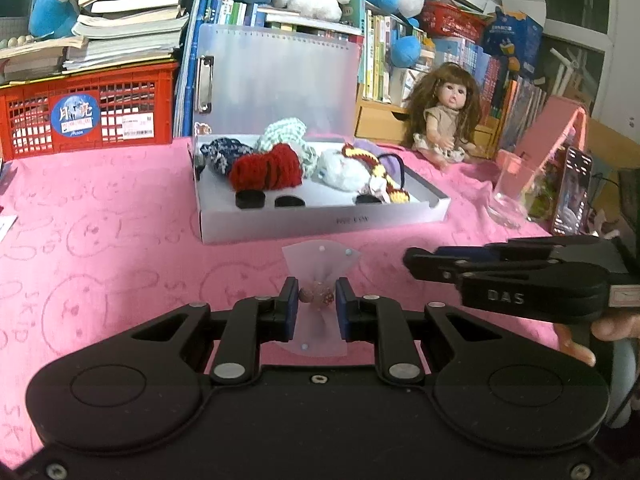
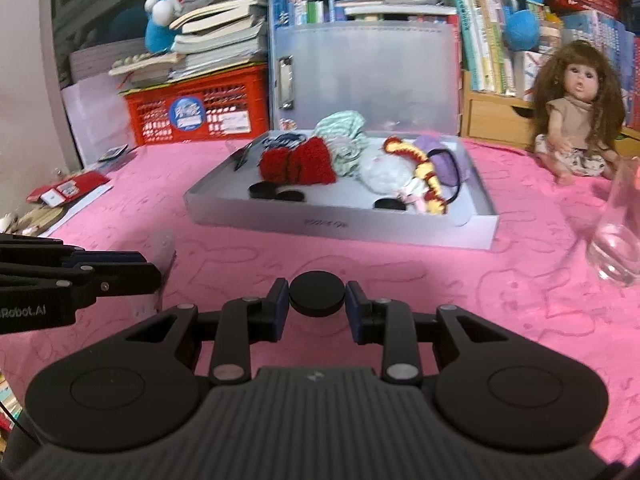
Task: Organize objects
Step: 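Lift and carry the pink bow and black cap over the white box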
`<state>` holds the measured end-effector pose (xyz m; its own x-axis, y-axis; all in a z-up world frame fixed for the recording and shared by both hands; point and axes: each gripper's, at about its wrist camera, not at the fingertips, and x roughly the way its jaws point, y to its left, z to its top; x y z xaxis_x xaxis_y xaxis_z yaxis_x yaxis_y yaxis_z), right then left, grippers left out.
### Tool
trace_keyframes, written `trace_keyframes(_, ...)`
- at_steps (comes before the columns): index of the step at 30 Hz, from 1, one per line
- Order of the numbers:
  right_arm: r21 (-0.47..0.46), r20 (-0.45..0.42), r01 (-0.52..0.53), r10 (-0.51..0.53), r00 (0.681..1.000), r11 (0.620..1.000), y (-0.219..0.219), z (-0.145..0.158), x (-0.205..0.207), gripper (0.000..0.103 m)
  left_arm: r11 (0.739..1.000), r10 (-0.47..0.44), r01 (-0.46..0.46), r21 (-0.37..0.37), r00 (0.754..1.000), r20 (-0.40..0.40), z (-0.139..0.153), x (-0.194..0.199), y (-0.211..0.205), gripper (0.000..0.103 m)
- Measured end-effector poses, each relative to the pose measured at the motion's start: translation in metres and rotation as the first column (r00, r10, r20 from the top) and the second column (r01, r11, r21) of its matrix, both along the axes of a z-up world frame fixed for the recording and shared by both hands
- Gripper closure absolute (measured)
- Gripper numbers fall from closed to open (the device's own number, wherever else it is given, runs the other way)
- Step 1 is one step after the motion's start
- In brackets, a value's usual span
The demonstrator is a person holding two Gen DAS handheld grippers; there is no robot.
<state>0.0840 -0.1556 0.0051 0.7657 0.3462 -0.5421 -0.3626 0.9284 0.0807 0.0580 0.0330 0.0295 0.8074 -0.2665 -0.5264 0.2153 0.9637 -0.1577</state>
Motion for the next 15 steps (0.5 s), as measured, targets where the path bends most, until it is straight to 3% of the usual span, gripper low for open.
trace_keyframes(10, 0.031, 0.034, 0.059, -0.06, 0.998, 0.998, -0.014, 0.018, 0.02, 0.068, 0.999, 0.045, -0.045, -0.007, 0.998, 0.054, 0.021, 0.04, -0.002, 0.085)
trace_keyframes(15, 0.068, 0.026, 0.072, -0.074, 0.997, 0.995, -0.013, 0.024, 0.038, 0.068, 0.996, 0.084, -0.083, -0.018, 0.996, 0.044, 0.022, 0.069, -0.003, 0.085)
